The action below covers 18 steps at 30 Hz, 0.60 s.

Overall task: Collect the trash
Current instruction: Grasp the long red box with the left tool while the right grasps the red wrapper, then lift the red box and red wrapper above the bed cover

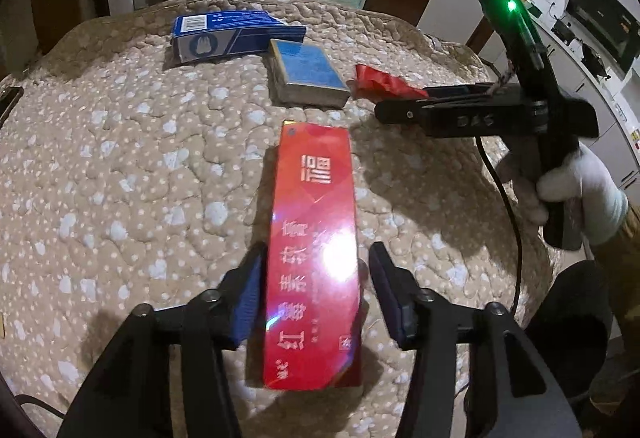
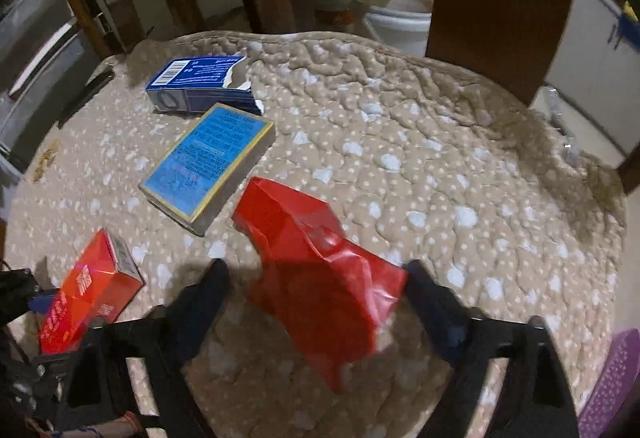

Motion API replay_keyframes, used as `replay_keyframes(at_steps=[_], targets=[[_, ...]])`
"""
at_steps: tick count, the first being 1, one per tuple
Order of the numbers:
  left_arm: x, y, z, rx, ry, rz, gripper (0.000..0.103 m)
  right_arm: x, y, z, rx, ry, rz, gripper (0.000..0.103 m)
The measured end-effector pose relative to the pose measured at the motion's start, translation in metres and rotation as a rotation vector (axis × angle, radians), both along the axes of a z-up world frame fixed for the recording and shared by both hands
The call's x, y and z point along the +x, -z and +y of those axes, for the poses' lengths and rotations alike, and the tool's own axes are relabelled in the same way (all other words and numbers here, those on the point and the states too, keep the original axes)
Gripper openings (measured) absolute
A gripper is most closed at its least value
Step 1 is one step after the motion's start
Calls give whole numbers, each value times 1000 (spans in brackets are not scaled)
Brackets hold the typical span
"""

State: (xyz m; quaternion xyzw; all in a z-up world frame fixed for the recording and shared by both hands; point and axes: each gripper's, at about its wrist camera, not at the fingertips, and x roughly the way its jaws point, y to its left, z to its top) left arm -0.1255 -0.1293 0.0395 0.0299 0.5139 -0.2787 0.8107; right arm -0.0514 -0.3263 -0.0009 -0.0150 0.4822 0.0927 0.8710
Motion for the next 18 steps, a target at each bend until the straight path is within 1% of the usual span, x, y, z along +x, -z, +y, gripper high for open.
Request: replay_keyframes(at_steps=[1,2,3,4,5,6,8,13,16,18], targets=[[0,0,-2,-1,1,3,59,-2,0,1,-12,13,-4,74],[2,-1,-5,0,1,6,64,-5,-1,0,1,19,-12,71],[3,-1,-8,3,-2,7,66,-8,-2,0,14,26,-18,66],[4,-1,-12,16,-9,3,66,-11,-3,-1,18,30,-24,64],[5,-1,-13,25,-14,-3,66,-16,-5,-1,21,32,-39,55],[6,-1,-14,32,-19,-7,60,-21,-8,-1,30,30,-51,46],[7,-3,-15,58,-24,-26,39,-34,-15,-5,57,34,-66,46],[4,-10,-12,51,-22,-34,39,-69,-28,-17,113,60,-105,44],[1,-17,-11,31,-21,-43,39,-86,-34,-33,153,100,-128,44],[0,-19,-14,40,-21,-51,39,-93,-35,-39,169,126,-144,44]])
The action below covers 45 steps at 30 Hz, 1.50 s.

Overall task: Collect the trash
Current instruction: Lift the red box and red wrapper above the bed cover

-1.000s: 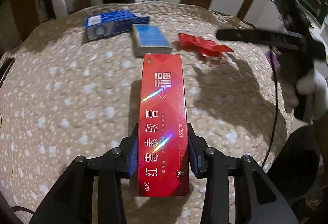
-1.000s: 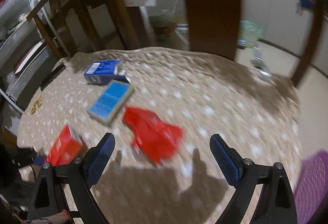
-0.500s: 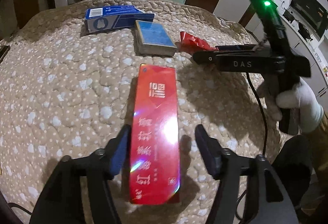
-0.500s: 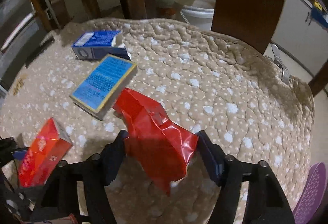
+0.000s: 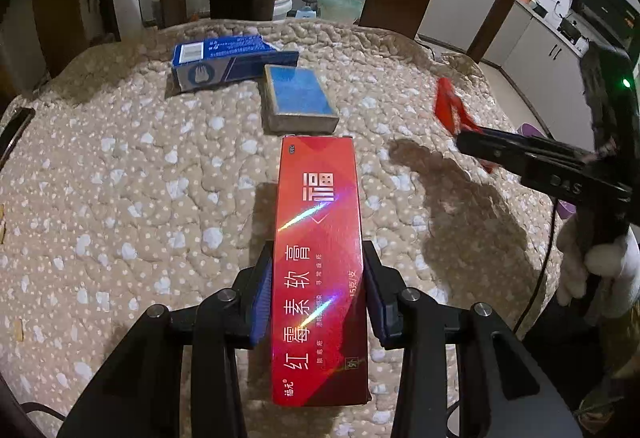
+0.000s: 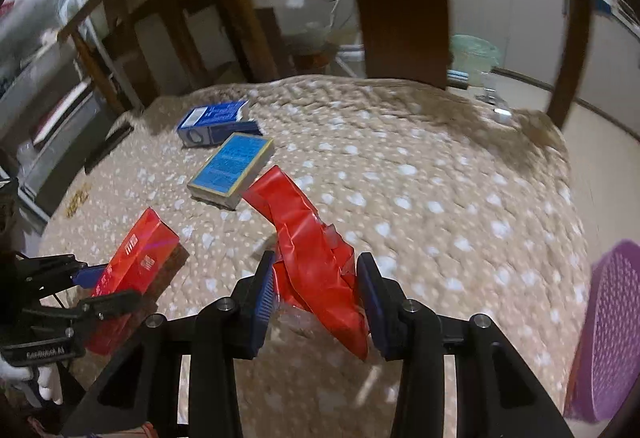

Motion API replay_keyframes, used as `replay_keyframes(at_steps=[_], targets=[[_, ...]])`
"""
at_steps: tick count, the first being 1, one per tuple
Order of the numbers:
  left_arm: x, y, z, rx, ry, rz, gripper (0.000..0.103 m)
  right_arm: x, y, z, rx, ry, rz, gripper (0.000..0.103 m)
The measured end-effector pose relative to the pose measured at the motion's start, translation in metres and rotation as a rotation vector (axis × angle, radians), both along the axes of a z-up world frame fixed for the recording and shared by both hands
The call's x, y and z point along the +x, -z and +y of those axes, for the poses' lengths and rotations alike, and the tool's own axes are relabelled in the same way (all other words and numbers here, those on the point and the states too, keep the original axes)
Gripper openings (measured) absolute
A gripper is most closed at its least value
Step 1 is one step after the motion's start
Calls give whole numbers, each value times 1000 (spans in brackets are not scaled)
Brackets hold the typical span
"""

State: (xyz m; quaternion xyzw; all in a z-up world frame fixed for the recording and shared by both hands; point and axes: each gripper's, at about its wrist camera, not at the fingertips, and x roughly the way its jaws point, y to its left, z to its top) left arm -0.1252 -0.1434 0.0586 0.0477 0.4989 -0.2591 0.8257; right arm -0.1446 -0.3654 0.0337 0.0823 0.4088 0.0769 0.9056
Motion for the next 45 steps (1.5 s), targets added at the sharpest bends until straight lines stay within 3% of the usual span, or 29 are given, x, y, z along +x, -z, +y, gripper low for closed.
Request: replay_keyframes(at_steps=[13,31,45], targets=[[-7,-6,-26,135,19,-96,39,-31,11,-42,131,132,-21,44],[-15,-12,-53,219,53,-149,39,-46,5,-62,151,196,-62,44],[-21,-20,-74,236,99,-185,39,-56,-1,-73,162,222,-97,44]])
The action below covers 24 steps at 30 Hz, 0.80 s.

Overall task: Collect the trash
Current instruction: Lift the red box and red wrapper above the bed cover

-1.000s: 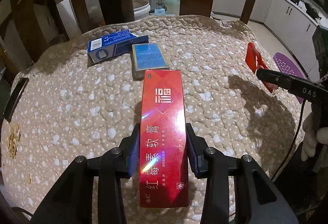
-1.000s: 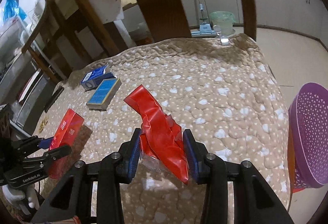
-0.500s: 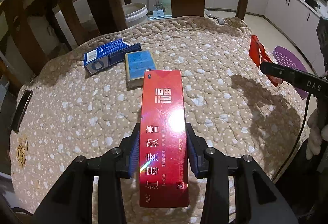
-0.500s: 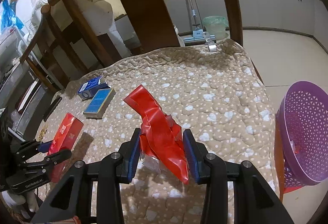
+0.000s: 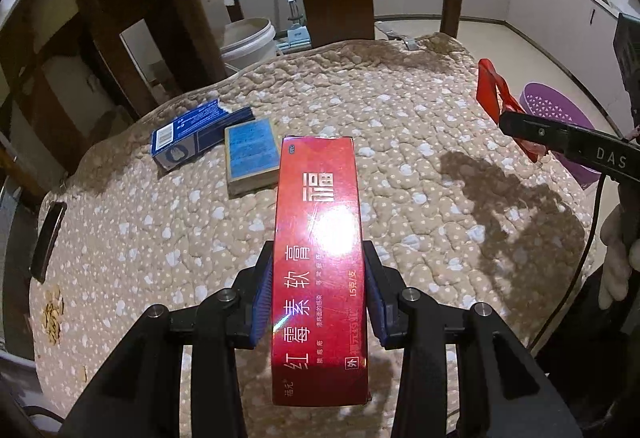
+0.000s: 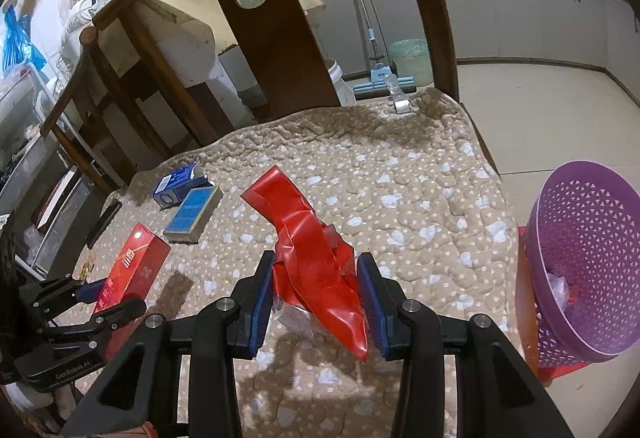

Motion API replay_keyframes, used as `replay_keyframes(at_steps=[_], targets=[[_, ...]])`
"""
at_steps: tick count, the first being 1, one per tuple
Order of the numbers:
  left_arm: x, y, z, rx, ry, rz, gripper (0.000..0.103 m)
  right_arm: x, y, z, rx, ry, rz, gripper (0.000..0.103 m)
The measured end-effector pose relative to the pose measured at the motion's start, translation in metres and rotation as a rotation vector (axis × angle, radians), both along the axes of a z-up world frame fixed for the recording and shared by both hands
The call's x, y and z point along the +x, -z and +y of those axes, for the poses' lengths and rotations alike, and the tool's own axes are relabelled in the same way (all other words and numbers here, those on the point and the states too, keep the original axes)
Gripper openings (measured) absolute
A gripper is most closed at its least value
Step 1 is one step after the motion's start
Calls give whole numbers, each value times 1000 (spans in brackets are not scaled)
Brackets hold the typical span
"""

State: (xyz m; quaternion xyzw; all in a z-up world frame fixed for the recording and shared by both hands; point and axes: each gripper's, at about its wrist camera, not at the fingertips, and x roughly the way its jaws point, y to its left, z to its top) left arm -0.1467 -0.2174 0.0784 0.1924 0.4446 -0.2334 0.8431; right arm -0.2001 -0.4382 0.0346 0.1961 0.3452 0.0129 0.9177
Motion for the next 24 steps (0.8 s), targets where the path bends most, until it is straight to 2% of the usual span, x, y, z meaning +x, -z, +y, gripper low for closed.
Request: replay_keyframes(at_steps=[11,24], targets=[[-2,-10,-17,-19,39,-14,39,-9,-6,-14,19,42,-27,44],[-10,-21,-53,-27,127,-42,39,-17,-12,-32,31,82,-50,44]])
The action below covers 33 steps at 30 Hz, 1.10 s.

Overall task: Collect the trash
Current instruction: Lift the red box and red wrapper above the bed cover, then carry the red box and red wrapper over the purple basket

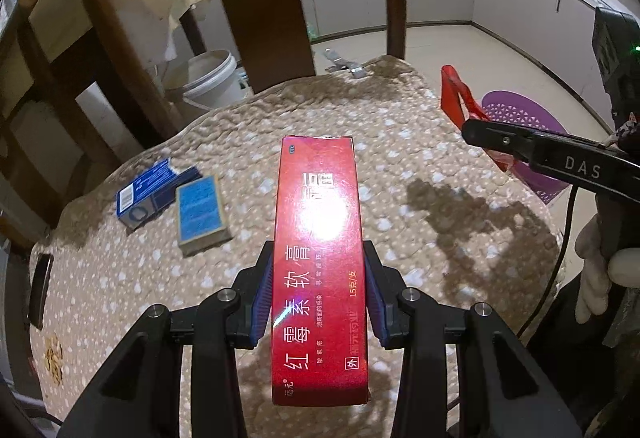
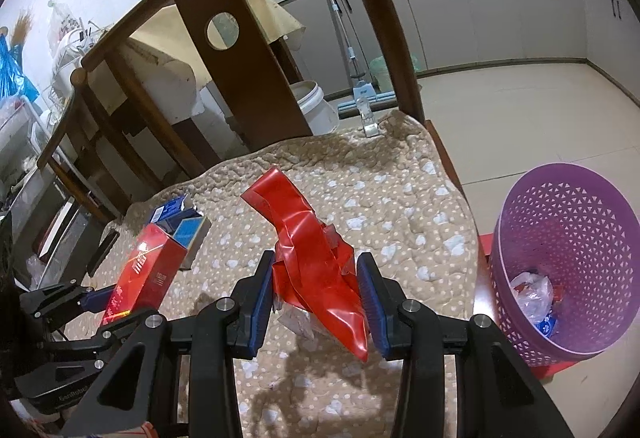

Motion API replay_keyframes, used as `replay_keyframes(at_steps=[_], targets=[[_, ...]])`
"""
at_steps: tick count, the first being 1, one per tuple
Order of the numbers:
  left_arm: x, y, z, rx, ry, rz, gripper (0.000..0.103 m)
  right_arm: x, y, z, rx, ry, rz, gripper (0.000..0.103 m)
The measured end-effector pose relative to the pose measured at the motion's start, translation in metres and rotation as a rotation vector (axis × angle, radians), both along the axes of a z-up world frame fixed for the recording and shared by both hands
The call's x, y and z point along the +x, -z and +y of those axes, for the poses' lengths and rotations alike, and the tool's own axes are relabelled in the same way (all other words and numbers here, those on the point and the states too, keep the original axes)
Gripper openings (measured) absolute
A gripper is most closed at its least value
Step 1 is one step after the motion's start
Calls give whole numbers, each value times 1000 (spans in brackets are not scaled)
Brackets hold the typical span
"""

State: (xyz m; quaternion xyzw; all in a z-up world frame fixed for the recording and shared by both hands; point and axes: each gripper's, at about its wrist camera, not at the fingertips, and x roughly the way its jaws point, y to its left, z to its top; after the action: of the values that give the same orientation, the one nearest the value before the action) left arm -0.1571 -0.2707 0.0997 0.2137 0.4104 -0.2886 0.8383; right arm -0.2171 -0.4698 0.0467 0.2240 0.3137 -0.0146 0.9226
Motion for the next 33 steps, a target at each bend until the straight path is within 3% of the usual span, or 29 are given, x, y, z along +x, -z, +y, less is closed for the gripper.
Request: replay_keyframes(at_steps=[33], targets=[[-3,-2,-78,-16,128,1,39,-40,-7,-66,58,165,-54,44]])
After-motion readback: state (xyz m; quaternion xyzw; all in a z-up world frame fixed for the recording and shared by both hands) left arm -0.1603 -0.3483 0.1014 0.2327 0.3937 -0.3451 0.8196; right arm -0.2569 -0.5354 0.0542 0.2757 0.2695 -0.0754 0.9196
